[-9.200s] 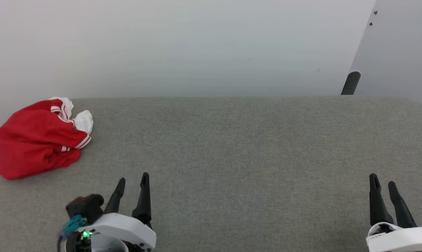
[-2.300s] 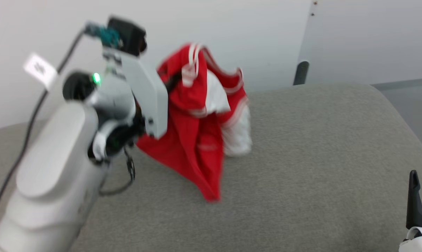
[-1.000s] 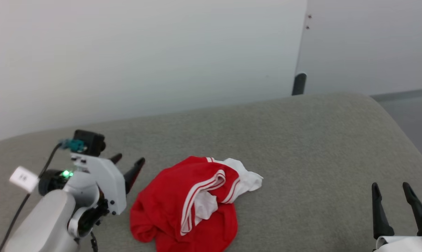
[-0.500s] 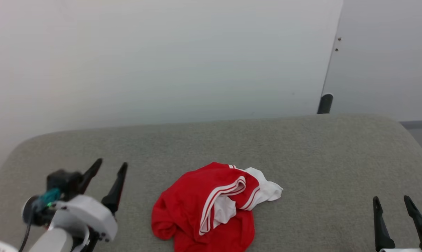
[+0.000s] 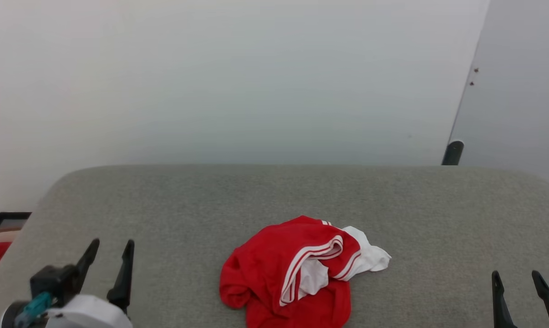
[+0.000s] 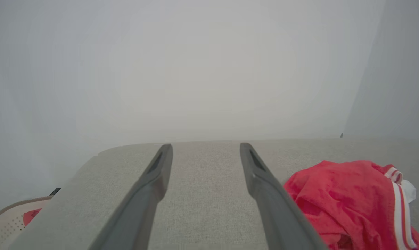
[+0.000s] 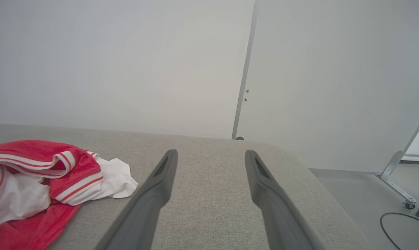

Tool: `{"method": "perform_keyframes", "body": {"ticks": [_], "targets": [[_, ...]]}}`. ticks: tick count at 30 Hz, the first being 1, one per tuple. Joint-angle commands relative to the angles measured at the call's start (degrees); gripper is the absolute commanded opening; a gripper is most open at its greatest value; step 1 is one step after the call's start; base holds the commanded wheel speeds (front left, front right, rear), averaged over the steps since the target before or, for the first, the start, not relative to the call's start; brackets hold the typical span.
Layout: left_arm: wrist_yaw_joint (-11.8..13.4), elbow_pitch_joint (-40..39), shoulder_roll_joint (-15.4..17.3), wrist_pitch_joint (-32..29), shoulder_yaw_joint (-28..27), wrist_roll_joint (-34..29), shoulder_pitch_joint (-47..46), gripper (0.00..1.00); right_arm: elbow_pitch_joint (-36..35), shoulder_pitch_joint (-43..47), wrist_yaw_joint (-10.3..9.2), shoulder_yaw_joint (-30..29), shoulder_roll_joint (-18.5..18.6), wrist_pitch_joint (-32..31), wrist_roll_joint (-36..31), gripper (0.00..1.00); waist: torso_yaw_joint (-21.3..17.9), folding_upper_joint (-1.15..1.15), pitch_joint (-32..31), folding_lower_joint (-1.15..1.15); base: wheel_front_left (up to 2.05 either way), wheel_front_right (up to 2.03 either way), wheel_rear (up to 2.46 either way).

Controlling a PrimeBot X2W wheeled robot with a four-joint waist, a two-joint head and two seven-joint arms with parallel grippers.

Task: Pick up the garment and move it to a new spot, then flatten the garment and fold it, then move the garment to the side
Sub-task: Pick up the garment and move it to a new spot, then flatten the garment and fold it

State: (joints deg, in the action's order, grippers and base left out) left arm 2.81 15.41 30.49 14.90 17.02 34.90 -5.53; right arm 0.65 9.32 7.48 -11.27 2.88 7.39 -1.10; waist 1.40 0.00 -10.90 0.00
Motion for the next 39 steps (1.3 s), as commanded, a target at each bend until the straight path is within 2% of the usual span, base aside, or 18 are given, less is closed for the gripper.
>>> {"method": "perform_keyframes", "body": {"ticks": [1,13,23,28,39], "targets": [[-0.1,-0.4,-0.2,0.3,-0.9,-0.3,1.1,1.0,0.2,0.8,0.03,-0.3,0.0,0.3,-0.2,1.0,0.7,0.0,-0.4,0.0,0.0,0.0,0.0],[-2.9,-1.4,-3.6,0.3,-8.5,-2.8,6.7,1.0,0.1,1.6,0.03,-0.3,0.0,0.2,-0.3,1.0,2.3,0.0,-0.7,0.0,0.0,0.0,0.0],[-3.7,-0.5,-5.5,0.3,-10.0,-4.5,5.2,1.0,-0.1,1.2,0.03,0.5,0.0,-1.8,0.6,1.0,3.8,0.0,0.3,0.0,0.0,0.0,0.0],[-2.6,0.0,-6.5,0.3,-9.6,-4.9,3.3,1.0,0.9,-1.2,0.03,1.5,0.4,-6.1,1.1,1.0,6.7,0.0,1.9,0.0,0.0,0.0,0.0],[-1.9,-2.2,-9.7,0.3,-7.4,-6.9,1.1,1.0,5.9,-8.5,0.03,3.5,7.5,-20.8,7.2,1.0,15.9,0.0,7.0,0.0,0.0,0.0,0.0]]}}
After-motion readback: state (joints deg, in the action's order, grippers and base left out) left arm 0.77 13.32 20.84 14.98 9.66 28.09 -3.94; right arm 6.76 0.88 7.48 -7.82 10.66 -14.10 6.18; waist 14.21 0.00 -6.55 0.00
